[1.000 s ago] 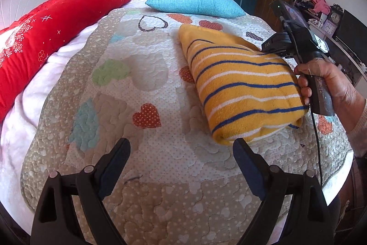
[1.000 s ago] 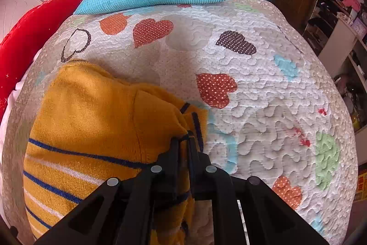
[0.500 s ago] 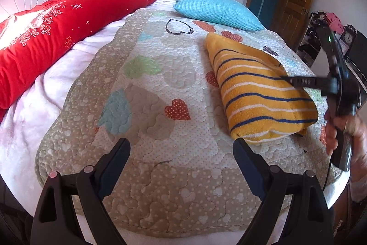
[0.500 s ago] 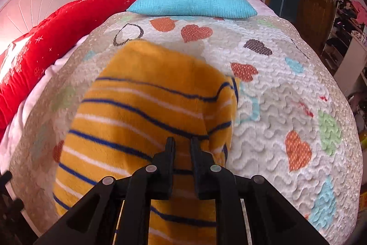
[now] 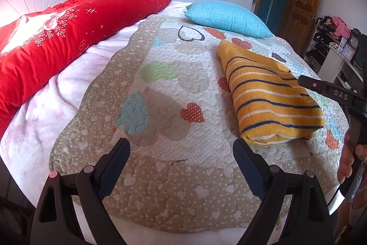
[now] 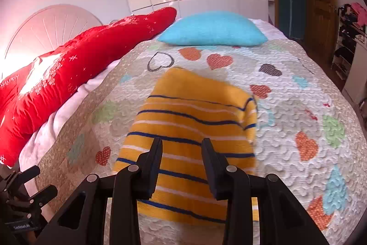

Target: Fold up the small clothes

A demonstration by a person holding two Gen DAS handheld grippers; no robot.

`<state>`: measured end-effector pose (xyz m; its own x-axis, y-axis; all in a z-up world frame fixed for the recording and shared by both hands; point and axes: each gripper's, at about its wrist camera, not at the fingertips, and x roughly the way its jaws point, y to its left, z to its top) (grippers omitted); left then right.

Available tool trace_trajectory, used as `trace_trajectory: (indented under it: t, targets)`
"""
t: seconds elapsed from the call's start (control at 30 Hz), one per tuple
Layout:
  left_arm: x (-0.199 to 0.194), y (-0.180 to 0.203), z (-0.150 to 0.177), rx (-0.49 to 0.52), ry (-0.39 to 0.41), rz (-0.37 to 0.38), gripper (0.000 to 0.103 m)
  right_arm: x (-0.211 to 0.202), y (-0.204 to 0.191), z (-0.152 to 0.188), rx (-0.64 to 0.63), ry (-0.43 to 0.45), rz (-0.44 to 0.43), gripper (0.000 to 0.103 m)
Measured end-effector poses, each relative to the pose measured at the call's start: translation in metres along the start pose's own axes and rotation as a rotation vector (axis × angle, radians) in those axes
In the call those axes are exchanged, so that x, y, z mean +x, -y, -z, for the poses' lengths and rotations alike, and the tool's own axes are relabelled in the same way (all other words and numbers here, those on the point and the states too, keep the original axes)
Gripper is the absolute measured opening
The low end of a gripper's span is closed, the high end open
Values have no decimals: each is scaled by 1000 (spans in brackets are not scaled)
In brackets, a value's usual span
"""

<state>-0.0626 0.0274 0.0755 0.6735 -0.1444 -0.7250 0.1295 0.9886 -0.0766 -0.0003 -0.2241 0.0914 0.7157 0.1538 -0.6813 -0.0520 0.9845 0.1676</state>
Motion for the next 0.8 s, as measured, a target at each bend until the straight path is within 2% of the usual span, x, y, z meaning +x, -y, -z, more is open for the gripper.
trace_trajectory:
  t: [0.13,0.27,0.47,0.8]
  targets:
    - [-4,-1,1,8,7,-11,90,44,-26,22,-31,-109,9,38]
    - [-3,-10,1,-16,1,-1,90,30,-40,53,-89,-69,45,39]
    - [2,-12,4,-33,-17,5,90,-4,-9,83,11,-100,-23,43]
    - [0,8,5,27,-17,1,90,-56,53,104,174,-33,25,54]
